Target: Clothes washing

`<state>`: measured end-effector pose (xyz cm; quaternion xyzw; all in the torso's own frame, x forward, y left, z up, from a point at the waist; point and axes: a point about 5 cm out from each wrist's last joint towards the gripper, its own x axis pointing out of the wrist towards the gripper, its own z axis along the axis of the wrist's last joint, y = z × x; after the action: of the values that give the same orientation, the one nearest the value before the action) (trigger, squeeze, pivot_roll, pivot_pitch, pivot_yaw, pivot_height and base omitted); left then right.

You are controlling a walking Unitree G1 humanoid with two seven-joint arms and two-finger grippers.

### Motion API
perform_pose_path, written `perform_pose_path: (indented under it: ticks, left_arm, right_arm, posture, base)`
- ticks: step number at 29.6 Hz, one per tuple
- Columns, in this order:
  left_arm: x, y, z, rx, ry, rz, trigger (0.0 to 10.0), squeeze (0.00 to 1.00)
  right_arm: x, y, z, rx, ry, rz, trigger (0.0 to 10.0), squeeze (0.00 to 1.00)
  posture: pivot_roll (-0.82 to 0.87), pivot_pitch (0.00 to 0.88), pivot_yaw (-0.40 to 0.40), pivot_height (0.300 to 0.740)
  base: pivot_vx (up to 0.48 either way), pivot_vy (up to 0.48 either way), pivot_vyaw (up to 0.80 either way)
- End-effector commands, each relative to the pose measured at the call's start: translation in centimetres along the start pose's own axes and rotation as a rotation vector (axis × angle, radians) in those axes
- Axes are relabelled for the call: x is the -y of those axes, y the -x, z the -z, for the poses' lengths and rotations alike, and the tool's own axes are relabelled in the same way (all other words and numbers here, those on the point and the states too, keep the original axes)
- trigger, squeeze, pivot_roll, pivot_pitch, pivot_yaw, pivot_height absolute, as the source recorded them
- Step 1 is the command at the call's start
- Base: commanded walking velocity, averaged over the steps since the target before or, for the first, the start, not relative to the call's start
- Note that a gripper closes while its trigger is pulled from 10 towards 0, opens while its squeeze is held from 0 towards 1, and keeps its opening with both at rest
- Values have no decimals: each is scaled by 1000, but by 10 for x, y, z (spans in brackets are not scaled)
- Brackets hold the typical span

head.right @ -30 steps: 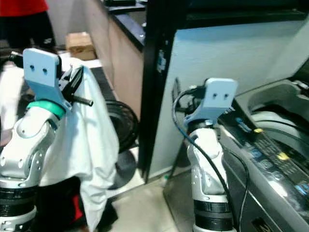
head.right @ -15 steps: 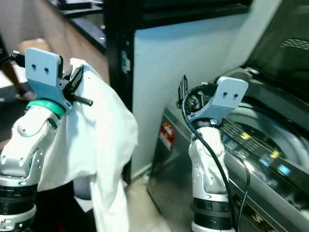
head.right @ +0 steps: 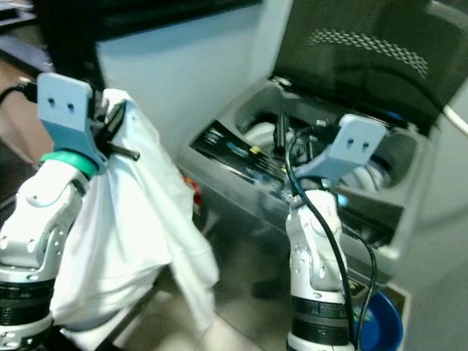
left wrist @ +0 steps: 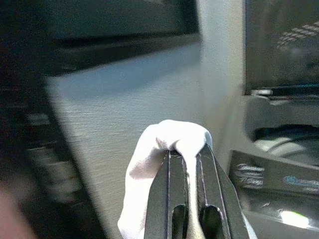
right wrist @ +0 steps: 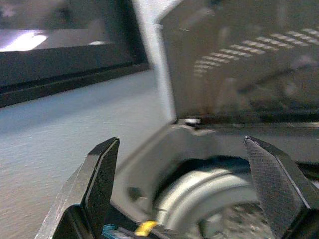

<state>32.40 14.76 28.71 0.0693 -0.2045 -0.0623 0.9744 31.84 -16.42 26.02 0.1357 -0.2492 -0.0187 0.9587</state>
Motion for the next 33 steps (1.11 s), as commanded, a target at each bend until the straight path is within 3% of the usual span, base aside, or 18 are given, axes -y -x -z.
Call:
perform_pose_path:
  ticks: [1,33]
  left_arm:
    - [3,0,-4,27,15,12,10000,0]
    - [3,-1,-2,18,18,2,10000,0]
  right_arm:
    - [5,0,-1,2,-11,19,10000,0]
    - [4,-1,0,-2,-15,10,10000,0]
  posture:
    - [79,0,38,740]
    - [90,0,36,740]
  base:
    - [0,0,-800]
    - [0,0,-800]
